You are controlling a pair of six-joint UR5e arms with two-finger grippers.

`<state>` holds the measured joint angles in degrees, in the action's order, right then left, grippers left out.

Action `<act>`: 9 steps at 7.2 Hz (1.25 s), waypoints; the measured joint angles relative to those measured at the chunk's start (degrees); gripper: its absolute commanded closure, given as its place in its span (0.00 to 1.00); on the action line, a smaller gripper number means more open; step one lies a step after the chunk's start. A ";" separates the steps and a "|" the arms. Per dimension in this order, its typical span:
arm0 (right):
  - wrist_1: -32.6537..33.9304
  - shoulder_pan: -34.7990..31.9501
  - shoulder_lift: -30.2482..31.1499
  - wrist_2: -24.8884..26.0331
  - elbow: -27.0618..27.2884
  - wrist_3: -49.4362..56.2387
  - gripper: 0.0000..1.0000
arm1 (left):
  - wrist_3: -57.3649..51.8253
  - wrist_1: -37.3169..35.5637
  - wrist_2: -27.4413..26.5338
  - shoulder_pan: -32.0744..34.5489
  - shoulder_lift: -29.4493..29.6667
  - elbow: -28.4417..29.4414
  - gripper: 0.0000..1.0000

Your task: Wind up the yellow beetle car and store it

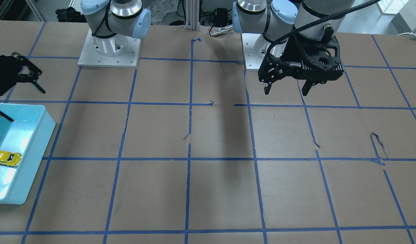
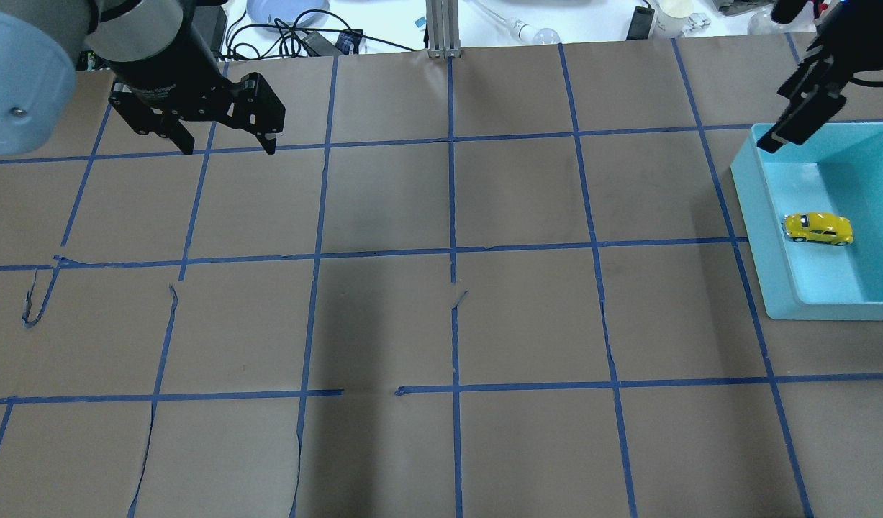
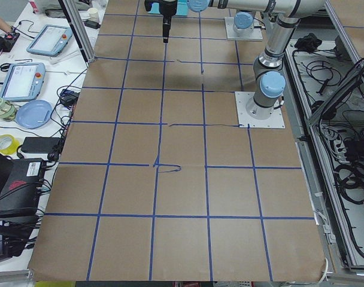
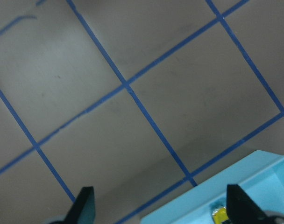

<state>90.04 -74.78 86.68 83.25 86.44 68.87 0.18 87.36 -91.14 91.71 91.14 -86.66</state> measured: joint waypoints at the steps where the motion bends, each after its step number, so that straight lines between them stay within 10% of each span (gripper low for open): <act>1: -0.27 -4.94 0.64 0.22 -0.05 -11.63 0.00 | 0.00 0.00 0.00 -0.02 0.00 -0.03 0.00; 5: 0.39 -17.83 -0.18 1.07 -0.41 -53.16 0.00 | 0.00 -0.07 0.01 -0.05 0.01 0.51 0.00; 9: 3.44 -18.33 -0.92 4.39 -0.63 -63.62 0.00 | -0.06 -1.16 0.00 -0.01 0.13 0.44 0.00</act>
<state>93.48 -93.10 85.75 87.64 85.81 5.25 0.12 86.20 -91.14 91.69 91.27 -86.22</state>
